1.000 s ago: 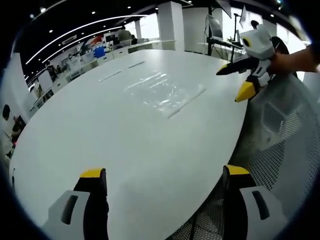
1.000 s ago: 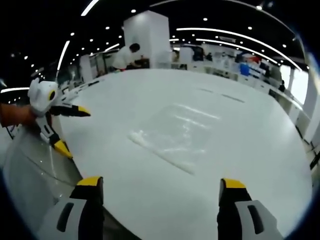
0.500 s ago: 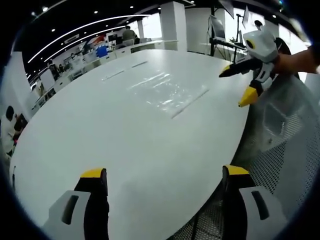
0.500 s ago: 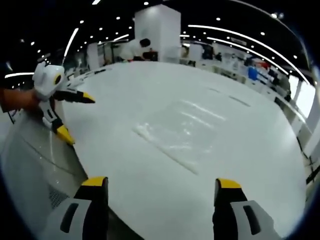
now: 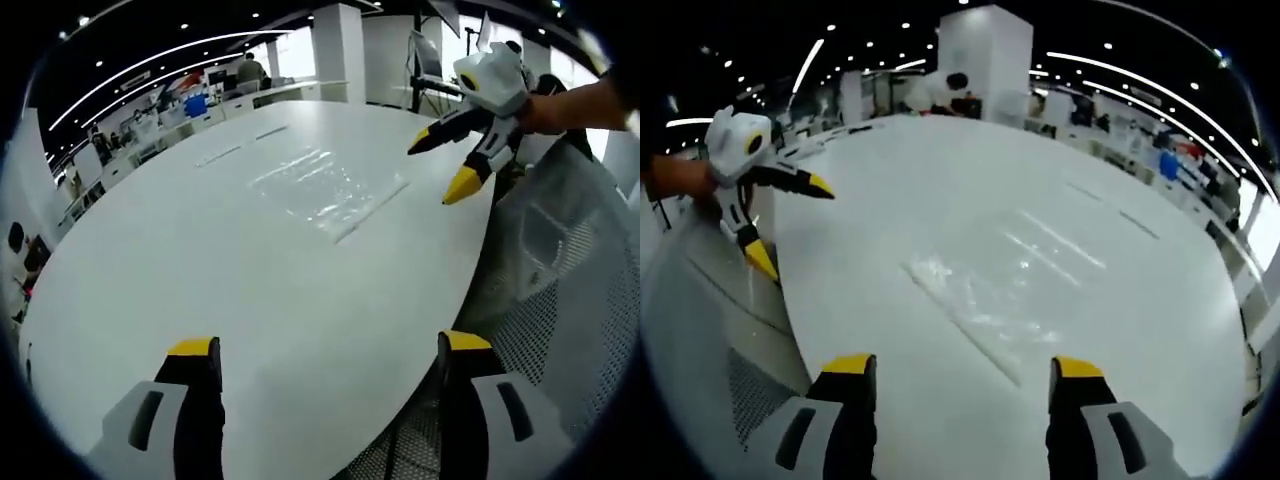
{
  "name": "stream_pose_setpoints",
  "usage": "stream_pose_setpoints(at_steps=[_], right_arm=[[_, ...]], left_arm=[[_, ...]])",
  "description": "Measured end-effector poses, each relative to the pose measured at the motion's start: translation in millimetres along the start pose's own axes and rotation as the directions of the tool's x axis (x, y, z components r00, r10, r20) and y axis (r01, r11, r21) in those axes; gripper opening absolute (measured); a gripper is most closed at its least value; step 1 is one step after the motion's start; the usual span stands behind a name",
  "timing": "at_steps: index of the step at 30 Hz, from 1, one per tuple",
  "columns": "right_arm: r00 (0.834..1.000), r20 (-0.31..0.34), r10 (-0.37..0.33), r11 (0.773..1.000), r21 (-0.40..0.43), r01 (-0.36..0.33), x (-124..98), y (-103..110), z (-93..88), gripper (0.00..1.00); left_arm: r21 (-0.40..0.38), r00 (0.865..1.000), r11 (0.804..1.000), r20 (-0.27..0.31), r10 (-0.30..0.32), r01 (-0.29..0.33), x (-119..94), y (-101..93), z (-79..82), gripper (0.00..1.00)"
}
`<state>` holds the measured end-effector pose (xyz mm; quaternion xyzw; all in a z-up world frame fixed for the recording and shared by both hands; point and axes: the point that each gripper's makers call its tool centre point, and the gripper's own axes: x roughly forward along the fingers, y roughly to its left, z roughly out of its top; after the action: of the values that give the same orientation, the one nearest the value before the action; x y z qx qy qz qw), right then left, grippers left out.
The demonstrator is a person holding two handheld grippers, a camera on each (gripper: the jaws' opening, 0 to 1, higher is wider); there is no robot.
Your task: Open the resealable bag by pulling the two sides of the seal apart until the entire bag opening is separated and visibly accessible.
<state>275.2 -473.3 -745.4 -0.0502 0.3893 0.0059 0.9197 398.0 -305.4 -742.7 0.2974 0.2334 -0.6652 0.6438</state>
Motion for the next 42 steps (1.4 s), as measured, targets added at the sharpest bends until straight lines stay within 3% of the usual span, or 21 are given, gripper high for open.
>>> stream_pose_setpoints(at_steps=[7,11,17,20,26,32,34,36,42], right_arm=[[0.998,-0.041,0.051,0.994,-0.091,-0.054,20.2,-5.2,1.8,0.47],[0.994,-0.075,0.077,0.991,-0.102,-0.085,27.7,-9.9,-0.3,0.33],[0.986,-0.127,0.107,0.987,-0.109,-0.121,38.8,-15.8,-8.7,0.21],[0.982,-0.130,0.134,0.984,-0.097,-0.147,40.9,-14.5,-8.1,0.20],[0.968,-0.173,0.182,0.965,-0.157,-0.210,40.5,-11.2,-10.5,0.12],[0.956,-0.204,0.211,0.947,-0.201,-0.252,41.5,-8.2,-9.5,0.07],[0.947,-0.223,0.229,0.932,-0.229,-0.280,42.0,-6.7,-10.1,0.05],[0.938,-0.256,0.235,0.904,-0.296,-0.307,42.2,-5.6,-10.8,0.02],[0.930,-0.269,0.250,0.905,-0.275,-0.323,41.7,-4.7,-10.4,0.00]], left_arm=[[0.029,1.000,1.000,0.016,0.010,-0.011,-5.8,9.1,10.3,0.83],[0.051,1.000,0.999,0.019,0.015,-0.016,-8.3,10.8,12.0,0.77],[0.092,1.000,0.996,0.013,0.002,-0.003,-9.0,8.5,12.1,0.72],[0.101,1.000,0.995,0.026,-0.008,0.005,-9.4,8.2,19.3,0.72],[0.133,0.999,0.991,0.034,-0.009,0.005,-6.9,13.2,32.2,0.69],[0.154,0.999,0.988,0.027,-0.032,0.027,-0.4,13.6,35.7,0.66],[0.163,0.999,0.986,0.024,-0.044,0.039,1.7,12.4,37.7,0.65],[0.177,0.998,0.983,0.020,-0.054,0.050,3.8,11.0,38.3,0.64],[0.193,0.999,0.980,0.008,-0.054,0.051,11.6,10.5,34.4,0.63]])
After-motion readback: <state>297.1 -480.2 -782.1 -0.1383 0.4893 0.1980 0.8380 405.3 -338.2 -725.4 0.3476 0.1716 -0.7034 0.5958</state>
